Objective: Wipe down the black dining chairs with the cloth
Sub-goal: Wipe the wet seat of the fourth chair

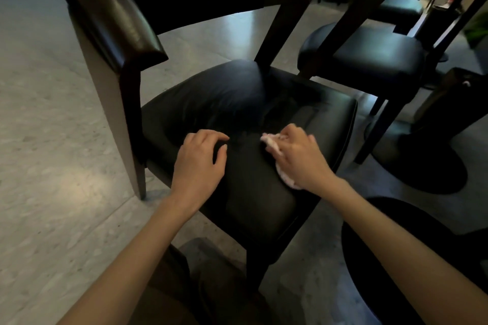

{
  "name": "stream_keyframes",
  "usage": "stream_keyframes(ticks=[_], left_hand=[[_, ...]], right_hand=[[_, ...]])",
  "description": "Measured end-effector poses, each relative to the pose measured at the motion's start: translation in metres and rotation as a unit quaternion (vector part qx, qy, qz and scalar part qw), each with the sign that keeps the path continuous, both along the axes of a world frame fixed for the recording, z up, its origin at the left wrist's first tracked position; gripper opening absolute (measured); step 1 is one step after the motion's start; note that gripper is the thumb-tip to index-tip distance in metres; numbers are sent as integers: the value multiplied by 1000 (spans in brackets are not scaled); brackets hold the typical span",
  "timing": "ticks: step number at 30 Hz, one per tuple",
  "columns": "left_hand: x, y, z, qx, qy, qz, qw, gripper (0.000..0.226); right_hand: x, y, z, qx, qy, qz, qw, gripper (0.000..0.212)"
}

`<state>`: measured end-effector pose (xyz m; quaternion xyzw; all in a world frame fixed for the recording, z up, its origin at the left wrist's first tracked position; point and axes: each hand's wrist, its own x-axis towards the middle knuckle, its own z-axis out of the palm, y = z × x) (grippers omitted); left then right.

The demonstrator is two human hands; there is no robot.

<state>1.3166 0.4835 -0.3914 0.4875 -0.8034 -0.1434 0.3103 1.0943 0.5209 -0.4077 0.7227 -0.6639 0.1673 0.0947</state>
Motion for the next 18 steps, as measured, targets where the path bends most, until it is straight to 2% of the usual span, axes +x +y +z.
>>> stream_keyframes(ticks=[5, 7, 9, 10, 12, 14, 16, 18], left_hand=[[-19, -5, -6, -28, -60, -46, 997, 34], [-24, -9, -7, -25, -75, -51, 996, 39], [-26, -16, -8, -19, -88, -41, 995, 43], [-27, -20, -8, -19, -96, -34, 995, 44], [-28, -27, -9, -15, -105, -18, 994, 45], [-31, -33, -10, -7, -101, 1, 995, 44], [-33, -39, -11, -2, -97, 13, 995, 45], [-35, -45, -11, -7, -102, 10, 995, 46]], right_hand=[[-82, -54, 9, 54, -91, -197, 975, 36], [-82, -66, 15, 62, -115, -242, 961, 39], [-50, -64, 22, 61, -138, -221, 964, 40], [-29, -57, 22, 61, -140, -181, 972, 38], [10, -39, 17, 58, -80, -37, 994, 35], [26, -28, 13, 76, -51, 61, 994, 39], [9, -42, 13, 88, -63, 62, 992, 41], [-24, -69, 11, 86, -59, 3, 995, 39]])
